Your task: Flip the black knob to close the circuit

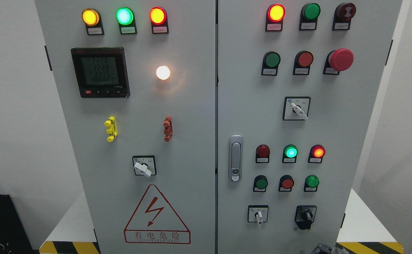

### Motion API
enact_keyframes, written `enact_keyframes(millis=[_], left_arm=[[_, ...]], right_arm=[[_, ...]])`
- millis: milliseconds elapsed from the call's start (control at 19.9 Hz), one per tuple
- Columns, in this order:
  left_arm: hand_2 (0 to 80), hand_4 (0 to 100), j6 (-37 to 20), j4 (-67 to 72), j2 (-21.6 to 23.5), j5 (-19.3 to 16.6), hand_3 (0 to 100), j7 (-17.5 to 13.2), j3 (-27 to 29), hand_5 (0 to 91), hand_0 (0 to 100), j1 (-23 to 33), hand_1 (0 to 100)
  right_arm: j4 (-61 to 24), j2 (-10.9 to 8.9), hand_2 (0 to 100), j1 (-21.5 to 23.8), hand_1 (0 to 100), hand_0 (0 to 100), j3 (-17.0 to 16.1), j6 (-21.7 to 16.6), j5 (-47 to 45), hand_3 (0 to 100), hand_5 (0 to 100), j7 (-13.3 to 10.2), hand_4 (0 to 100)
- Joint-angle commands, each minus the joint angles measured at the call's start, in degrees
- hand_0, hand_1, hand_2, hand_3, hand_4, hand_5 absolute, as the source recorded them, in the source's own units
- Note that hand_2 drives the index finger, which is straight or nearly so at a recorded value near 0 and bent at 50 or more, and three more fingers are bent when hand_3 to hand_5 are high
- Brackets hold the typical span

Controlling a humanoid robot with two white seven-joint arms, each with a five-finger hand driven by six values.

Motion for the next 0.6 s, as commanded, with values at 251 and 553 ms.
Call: enact_keyframes(millis=[251,553], left_arm=[[0.0,0,0.04,-0.05,0.0,0.01,0,0.04,0.0,0.0,12,-0.03,56],[0.0,0,0.04,0.03,0.0,0.01,0,0.04,0.0,0.0,12,-0.03,56]], right_arm=[[-11.31,2.46,0,15.69,0,0,-13.88,-3.45,-42.63,0,0,11.49,0],[-11.31,2.46,0,18.32,0,0,-12.91,-3.63,-42.73,0,0,13.67,0]])
